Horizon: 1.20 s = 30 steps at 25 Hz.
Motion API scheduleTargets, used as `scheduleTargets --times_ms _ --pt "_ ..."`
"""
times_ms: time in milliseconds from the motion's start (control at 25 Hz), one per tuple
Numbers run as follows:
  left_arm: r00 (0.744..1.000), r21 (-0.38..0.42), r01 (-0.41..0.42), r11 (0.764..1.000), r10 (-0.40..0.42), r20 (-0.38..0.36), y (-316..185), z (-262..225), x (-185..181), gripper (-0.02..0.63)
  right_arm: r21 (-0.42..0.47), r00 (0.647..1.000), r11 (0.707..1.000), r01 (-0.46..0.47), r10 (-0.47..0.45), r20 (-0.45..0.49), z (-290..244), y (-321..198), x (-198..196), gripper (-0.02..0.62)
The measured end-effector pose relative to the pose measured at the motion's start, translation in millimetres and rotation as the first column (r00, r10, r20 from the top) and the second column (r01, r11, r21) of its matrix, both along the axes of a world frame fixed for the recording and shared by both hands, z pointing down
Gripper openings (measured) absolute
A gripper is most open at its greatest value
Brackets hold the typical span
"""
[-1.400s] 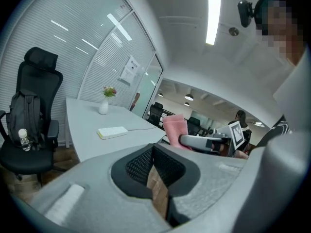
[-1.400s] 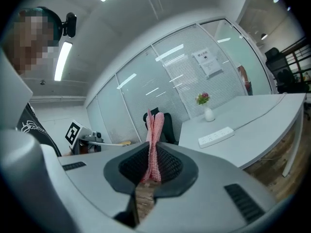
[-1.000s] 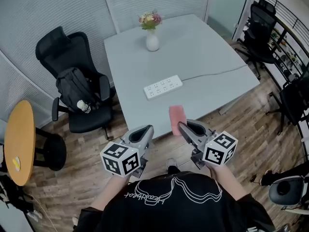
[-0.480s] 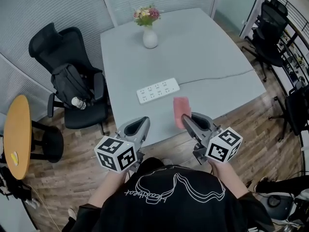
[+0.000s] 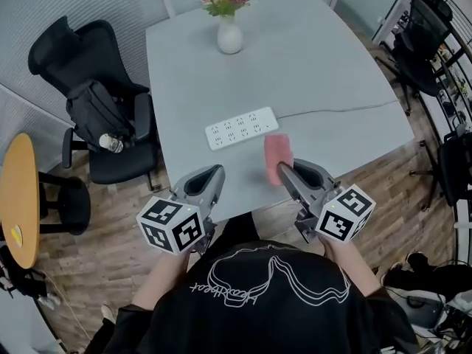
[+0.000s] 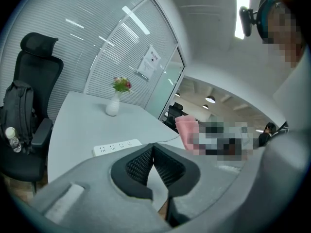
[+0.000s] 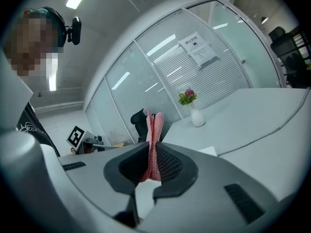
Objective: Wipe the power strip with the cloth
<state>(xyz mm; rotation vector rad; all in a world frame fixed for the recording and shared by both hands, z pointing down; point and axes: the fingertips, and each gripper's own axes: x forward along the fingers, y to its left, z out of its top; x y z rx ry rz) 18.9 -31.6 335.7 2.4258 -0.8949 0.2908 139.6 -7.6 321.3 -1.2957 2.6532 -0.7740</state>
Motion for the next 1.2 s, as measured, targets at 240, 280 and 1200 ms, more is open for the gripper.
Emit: scheduleTargets --times_ms 240,280,1200 --pt "1.000 -0.024 0.005 1.000 -0.005 -0.005 -31.8 8.0 3.4 0.012 -0.052 1.000 0.999 0.015 -0.015 -0.001 14.1 -35.6 0.5 0.037" --pt "1.000 -0.032 0.007 0.999 -0.008 -0.004 -35.5 10.2 3.3 0.012 -0.061 1.000 0.998 0.017 -0.017 -0.005 16.3 -41.3 0.6 0.037" --pt "0.992 -0.165 0.122 0.979 -0.114 0.058 -94.0 88.8 -37.8 0.012 -0.272 0.985 0.950 0.153 -0.167 -0.029 100.6 -135.3 -77.7 0.035"
